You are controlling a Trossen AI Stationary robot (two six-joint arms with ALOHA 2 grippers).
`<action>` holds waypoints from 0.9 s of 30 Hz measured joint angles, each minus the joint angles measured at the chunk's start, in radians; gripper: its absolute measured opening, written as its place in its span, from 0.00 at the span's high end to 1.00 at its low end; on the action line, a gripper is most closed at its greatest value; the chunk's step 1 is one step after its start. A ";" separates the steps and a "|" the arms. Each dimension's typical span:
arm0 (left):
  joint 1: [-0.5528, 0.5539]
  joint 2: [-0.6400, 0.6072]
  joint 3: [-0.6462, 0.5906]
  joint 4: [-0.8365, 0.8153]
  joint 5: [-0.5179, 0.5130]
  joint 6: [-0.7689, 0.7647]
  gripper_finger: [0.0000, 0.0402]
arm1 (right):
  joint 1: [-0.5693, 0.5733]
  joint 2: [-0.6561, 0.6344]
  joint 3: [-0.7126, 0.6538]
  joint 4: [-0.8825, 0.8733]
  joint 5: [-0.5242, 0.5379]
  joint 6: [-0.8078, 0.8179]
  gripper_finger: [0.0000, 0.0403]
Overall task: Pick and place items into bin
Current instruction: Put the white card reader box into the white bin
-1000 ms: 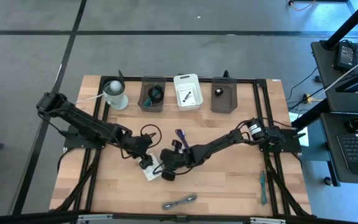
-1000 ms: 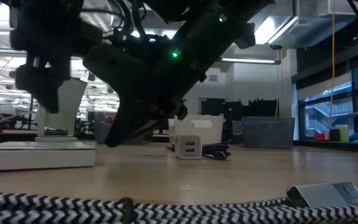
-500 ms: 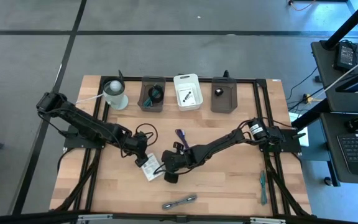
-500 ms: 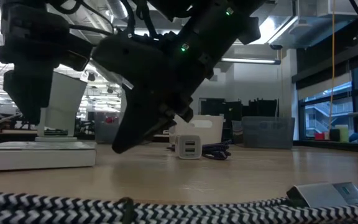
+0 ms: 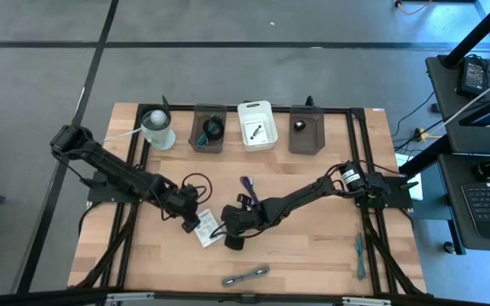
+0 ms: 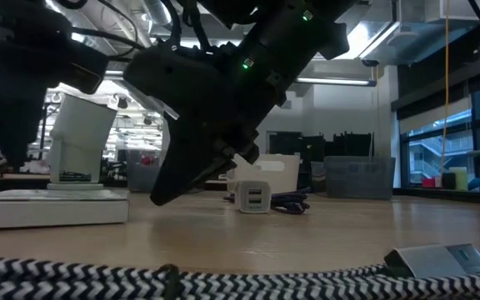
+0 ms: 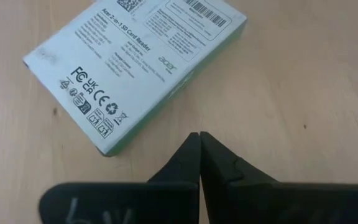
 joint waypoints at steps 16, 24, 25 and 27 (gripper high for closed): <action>-0.089 0.000 0.000 -0.008 -0.048 -0.109 0.32 | 0.000 0.000 0.000 0.001 -0.024 0.001 0.99; -0.112 0.000 0.000 0.007 -0.059 -0.171 0.58 | 0.000 0.000 0.001 0.001 -0.026 0.001 0.99; -0.116 0.000 0.000 0.010 -0.059 -0.181 0.60 | 0.000 0.000 0.001 0.001 -0.026 0.001 0.99; -0.125 0.000 0.000 0.018 -0.059 -0.206 0.65 | 0.000 0.000 0.001 0.001 -0.026 0.001 0.99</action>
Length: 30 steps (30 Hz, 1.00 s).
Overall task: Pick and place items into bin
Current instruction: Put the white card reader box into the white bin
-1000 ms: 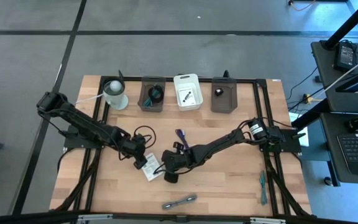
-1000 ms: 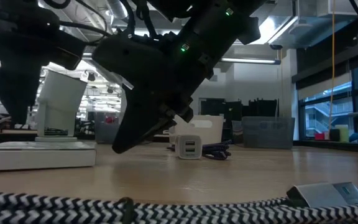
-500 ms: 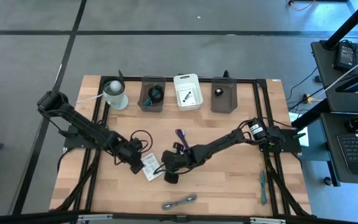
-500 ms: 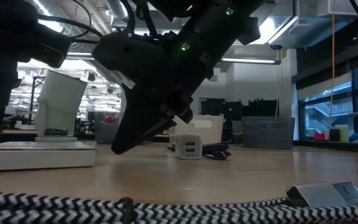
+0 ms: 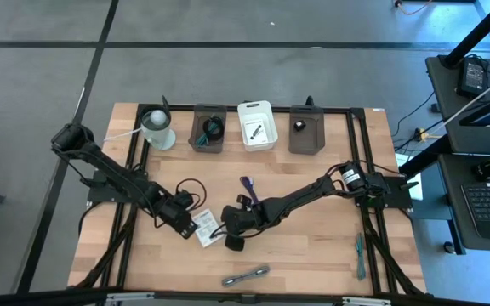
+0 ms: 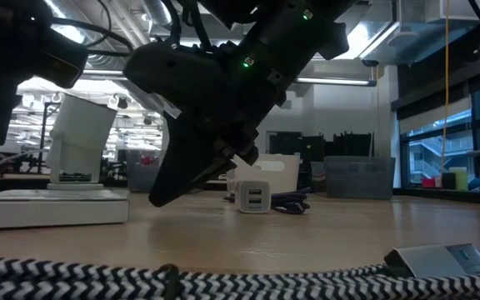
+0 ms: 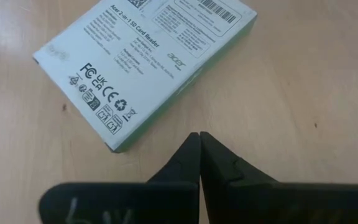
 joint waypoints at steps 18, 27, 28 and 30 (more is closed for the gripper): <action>-0.024 0.000 0.000 0.096 -0.012 -0.032 0.86 | 0.000 0.000 0.000 0.000 -0.003 0.000 0.99; -0.024 0.000 0.000 0.147 -0.090 0.064 0.99 | -0.003 0.000 0.000 0.008 -0.049 0.048 0.99; -0.024 0.000 0.000 0.147 -0.095 0.076 0.99 | -0.004 0.000 0.000 0.008 -0.050 0.048 0.99; -0.024 0.006 0.000 0.148 -0.099 0.099 0.99 | -0.004 0.000 0.000 0.008 -0.050 0.049 0.99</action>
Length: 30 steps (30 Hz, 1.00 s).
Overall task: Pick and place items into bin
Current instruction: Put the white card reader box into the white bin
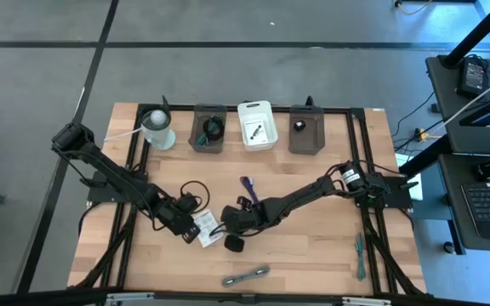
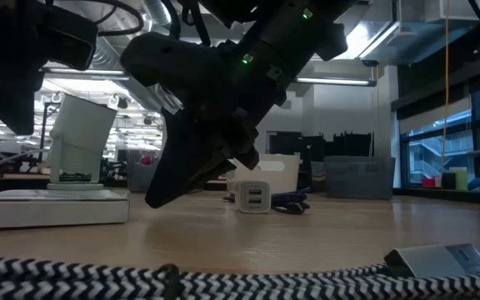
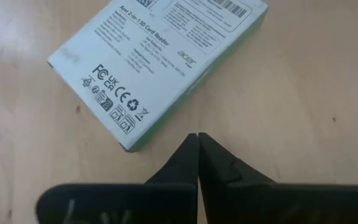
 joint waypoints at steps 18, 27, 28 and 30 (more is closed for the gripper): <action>0.000 0.177 0.000 0.044 0.054 0.054 1.00 | -0.002 0.000 0.000 0.008 -0.019 0.028 0.99; 0.000 0.202 0.003 0.049 0.068 0.054 1.00 | -0.042 -0.087 0.001 0.010 -0.090 0.158 0.99; -0.001 0.202 0.003 0.048 0.069 0.054 1.00 | -0.056 -0.091 0.001 0.018 -0.123 0.201 0.99; -0.007 0.203 0.003 0.047 0.067 0.054 1.00 | -0.088 -0.093 0.001 0.023 -0.211 0.276 0.99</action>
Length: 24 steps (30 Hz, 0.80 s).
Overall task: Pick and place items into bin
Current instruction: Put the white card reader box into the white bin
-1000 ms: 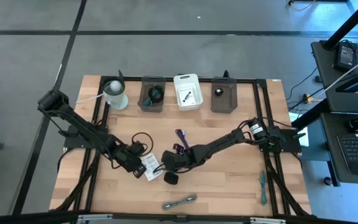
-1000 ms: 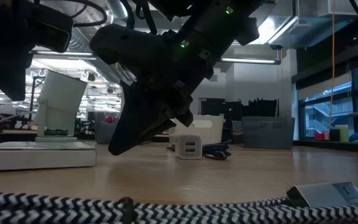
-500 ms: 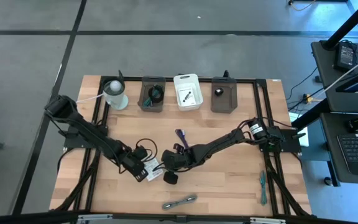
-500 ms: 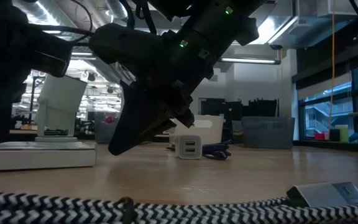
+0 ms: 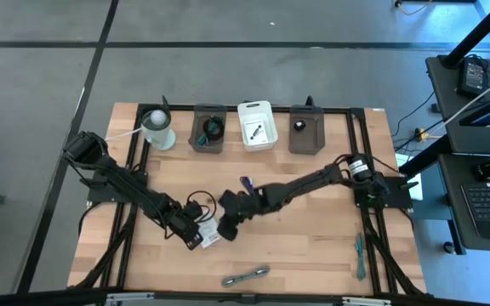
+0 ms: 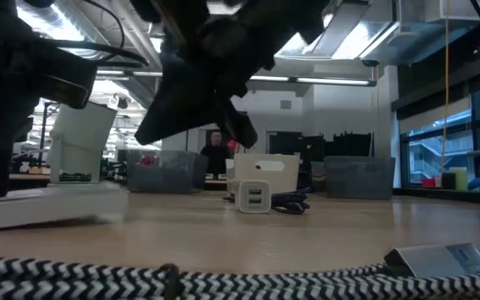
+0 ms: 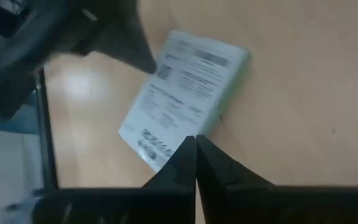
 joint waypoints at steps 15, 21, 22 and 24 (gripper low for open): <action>-0.039 0.006 -0.005 -0.014 -0.026 -0.029 1.00 | -0.039 0.008 -0.001 0.164 -0.133 0.088 0.67; -0.039 0.005 -0.005 -0.013 -0.032 -0.029 0.99 | -0.026 0.008 -0.001 0.136 -0.131 0.134 0.57; -0.039 0.005 -0.005 -0.013 -0.032 -0.029 0.99 | -0.021 0.008 -0.001 0.118 -0.136 0.140 0.57; -0.039 0.005 -0.005 -0.013 -0.032 -0.028 0.99 | -0.017 0.009 -0.001 0.088 -0.164 0.141 0.56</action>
